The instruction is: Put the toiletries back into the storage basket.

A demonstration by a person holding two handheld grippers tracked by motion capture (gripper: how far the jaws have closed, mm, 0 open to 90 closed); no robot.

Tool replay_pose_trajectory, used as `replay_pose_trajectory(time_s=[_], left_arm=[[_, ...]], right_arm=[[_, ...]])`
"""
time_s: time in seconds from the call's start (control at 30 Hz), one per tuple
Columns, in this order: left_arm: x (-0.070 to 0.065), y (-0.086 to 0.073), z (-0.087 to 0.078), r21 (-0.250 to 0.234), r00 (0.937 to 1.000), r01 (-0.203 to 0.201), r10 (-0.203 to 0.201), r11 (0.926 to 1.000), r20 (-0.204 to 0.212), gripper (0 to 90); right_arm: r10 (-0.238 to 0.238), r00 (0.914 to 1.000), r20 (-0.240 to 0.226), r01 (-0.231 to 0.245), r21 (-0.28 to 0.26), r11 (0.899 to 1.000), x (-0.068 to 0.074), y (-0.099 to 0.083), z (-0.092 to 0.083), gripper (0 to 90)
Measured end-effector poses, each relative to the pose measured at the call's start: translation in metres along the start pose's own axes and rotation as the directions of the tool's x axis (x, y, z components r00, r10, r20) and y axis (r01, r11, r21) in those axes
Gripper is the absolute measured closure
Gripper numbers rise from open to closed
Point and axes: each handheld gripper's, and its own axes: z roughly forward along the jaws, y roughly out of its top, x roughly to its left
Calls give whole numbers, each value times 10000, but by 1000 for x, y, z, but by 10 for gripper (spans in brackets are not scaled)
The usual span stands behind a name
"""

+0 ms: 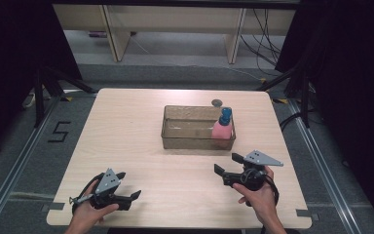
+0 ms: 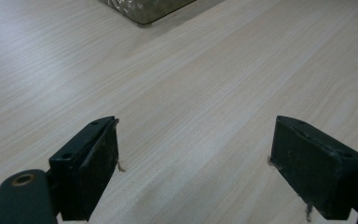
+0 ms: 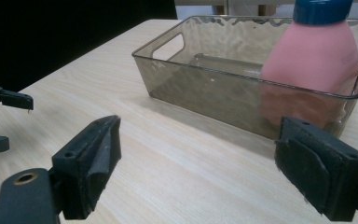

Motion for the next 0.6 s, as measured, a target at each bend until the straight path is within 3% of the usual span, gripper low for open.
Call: replay_pose_trajectory(time_s=[0.1,0.23,0.3,0.37,0.4,0.5,0.53,0.6], left_arm=[[0,0,0,-5,10000,-4,4,10000,-4,148],[0,0,0,-3,10000,3,-3,10000,11,148],[0,0,0,-2,10000,2,-2,10000,9,148],[0,0,0,2,10000,-8,8,10000,9,148],[0,0,0,-4,10000,2,-2,10000,13,148],[0,0,0,-7,10000,5,-5,10000,15,148],[0,0,0,-3,10000,0,0,10000,13,148],[0,0,0,-2,10000,5,-5,10000,12,148]], right_arm=[[-249,9996,91,250,-15,9997,-1,-1,-2,155],[-182,9998,10,182,-29,9998,-1,-3,-4,155],[75,9999,68,-74,-46,10000,1,-5,-5,155],[-59,9999,99,59,-7,10000,1,-6,-6,155],[-358,9991,213,359,-75,9993,-1,-7,-6,155],[-226,9997,100,226,28,9997,1,-9,-8,155],[55,9998,171,-58,133,9999,3,-11,-7,155],[-179,9998,78,178,59,9998,2,-11,-8,155]])
